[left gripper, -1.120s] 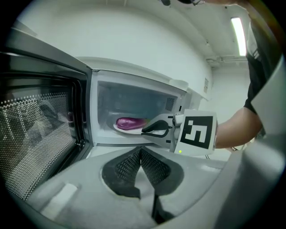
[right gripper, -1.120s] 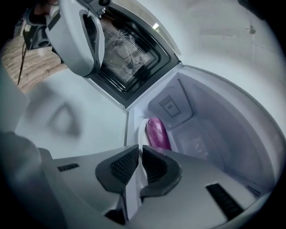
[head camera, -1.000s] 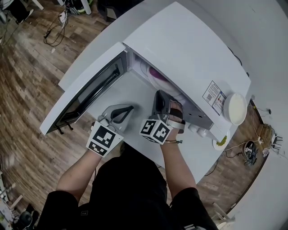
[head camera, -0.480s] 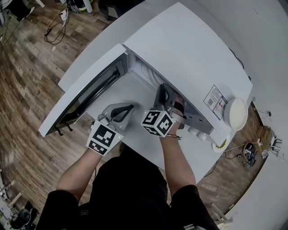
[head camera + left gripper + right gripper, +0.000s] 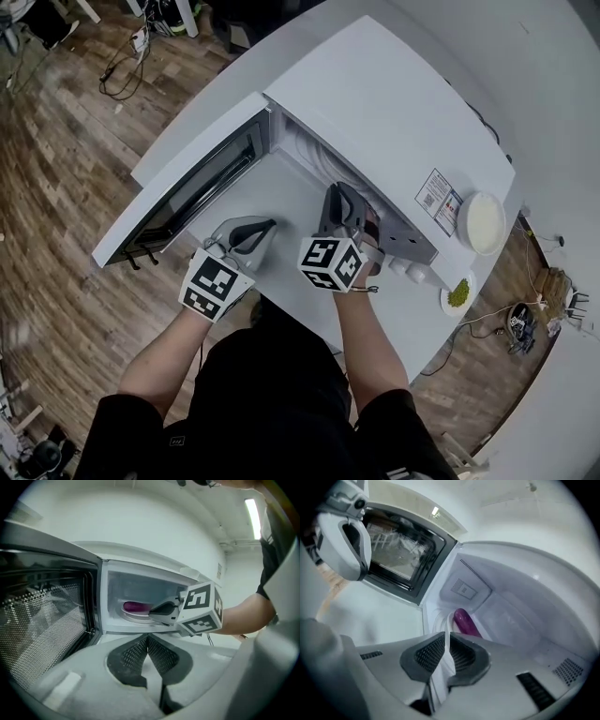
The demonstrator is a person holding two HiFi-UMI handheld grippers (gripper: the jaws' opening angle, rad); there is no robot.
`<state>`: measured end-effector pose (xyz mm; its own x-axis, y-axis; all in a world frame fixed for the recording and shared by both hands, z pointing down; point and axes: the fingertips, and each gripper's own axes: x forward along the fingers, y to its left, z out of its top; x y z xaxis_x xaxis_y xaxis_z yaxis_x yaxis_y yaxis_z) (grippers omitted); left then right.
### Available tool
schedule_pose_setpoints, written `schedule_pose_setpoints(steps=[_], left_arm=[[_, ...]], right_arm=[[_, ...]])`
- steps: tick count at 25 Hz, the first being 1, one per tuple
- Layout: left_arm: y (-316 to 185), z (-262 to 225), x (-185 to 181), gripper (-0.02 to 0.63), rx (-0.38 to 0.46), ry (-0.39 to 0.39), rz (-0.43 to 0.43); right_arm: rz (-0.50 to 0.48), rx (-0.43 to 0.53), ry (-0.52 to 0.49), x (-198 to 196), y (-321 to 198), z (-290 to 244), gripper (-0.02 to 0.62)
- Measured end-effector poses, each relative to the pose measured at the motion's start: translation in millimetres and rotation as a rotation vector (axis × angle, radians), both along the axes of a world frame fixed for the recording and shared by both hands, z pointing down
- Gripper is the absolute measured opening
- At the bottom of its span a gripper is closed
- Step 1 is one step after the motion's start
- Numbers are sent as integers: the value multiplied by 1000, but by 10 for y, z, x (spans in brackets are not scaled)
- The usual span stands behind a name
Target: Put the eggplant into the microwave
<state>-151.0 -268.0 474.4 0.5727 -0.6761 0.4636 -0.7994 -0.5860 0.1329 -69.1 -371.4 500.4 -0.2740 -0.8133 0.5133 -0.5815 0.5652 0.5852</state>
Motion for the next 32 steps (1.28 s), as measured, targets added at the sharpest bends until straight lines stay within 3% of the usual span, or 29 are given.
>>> schedule_pose_setpoints(steps=[4, 12, 17, 20, 25, 32], left_arm=[[231, -203, -45, 8, 14, 16, -19], [880, -574, -7, 8, 74, 32, -1], [1308, -781, 128, 8, 73, 76, 22], [1505, -934, 246, 8, 79, 101, 49], [1710, -1196, 401, 8, 91, 138, 85], [2150, -1581, 639, 8, 95, 217, 95]], right_arm=[[-16, -82, -114, 14, 417, -159, 38], [-6, -141, -219, 260, 1292, -494, 38], [85, -302, -525, 442, 1808, -651, 38], [110, -348, -653, 588, 2094, -808, 34], [77, -378, -803, 778, 2504, -1164, 21], [-25, -331, -900, 1142, 3124, -1728, 15]])
